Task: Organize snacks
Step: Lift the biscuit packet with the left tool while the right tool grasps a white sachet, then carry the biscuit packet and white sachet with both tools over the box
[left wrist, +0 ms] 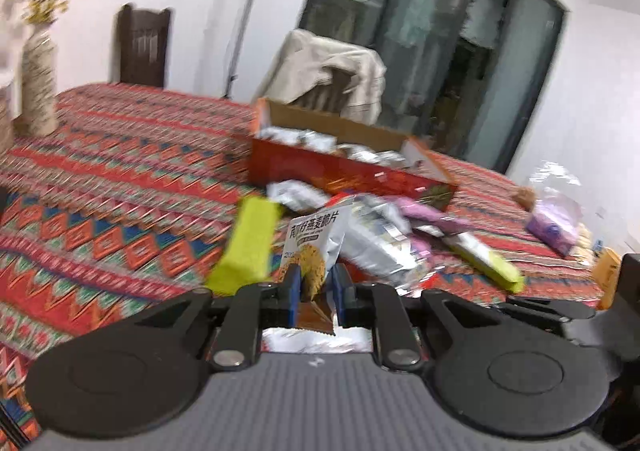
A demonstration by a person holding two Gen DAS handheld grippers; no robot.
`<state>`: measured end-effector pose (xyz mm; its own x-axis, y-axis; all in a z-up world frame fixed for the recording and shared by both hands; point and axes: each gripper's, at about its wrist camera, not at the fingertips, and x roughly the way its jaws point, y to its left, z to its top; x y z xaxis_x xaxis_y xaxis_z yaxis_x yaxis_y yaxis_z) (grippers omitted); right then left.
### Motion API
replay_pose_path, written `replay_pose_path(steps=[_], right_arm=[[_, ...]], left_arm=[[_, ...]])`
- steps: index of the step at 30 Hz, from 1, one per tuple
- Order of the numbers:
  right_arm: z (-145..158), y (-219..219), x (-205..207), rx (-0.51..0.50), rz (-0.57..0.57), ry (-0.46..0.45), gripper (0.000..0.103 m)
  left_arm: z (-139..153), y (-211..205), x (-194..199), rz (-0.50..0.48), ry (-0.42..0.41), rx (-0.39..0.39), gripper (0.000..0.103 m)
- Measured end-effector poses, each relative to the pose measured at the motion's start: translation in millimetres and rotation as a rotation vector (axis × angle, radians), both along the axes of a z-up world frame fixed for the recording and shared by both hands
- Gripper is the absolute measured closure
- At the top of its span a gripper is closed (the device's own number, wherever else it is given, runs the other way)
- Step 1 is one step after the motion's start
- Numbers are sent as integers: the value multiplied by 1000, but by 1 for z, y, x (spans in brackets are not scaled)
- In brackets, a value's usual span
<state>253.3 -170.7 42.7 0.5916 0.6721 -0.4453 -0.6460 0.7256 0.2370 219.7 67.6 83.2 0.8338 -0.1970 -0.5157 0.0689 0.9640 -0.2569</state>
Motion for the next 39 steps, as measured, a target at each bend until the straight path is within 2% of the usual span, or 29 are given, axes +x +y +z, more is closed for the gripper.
replay_pose_path(steps=[2, 5, 9, 11, 13, 14, 15, 18, 22, 28, 31, 32, 33, 39], right_arm=[[-10, 24, 9, -52, 46, 9, 44], [-15, 58, 19, -148, 118, -40, 42], [-23, 95, 39, -263, 208, -41, 36], [-26, 107, 49, -287, 217, -25, 36], [-27, 109, 59, -262, 190, 2, 37], [-26, 109, 62, -252, 169, 16, 43], [-24, 109, 60, -247, 148, 30, 55], [-23, 95, 59, -221, 115, 65, 58], [-24, 75, 28, -260, 40, 26, 61], [-20, 21, -9, -196, -83, 58, 64], [-18, -3, -14, -178, -155, 59, 68], [-19, -9, -14, -172, -173, 58, 72], [-19, -14, -14, -167, -189, 59, 80], [-21, -33, -8, -156, -234, 65, 78]], left_arm=[[-4, 9, -5, 25, 13, -4, 86], [-9, 26, -15, 68, 20, -17, 86], [-11, 45, -24, 126, 21, -34, 86], [-13, 51, -28, 144, 22, -40, 85], [-15, 54, -29, 154, 30, -43, 85], [-17, 55, -29, 154, 35, -44, 85], [-17, 54, -28, 153, 39, -42, 85], [-20, 48, -23, 130, 49, -37, 85], [-22, 32, -13, 79, 56, -21, 85], [-19, -5, 5, -40, 57, 6, 85], [-14, -20, 12, -84, 44, 19, 85], [-12, -24, 13, -94, 40, 21, 85], [-11, -27, 15, -104, 36, 21, 85], [-9, -38, 25, -116, 38, 39, 85]])
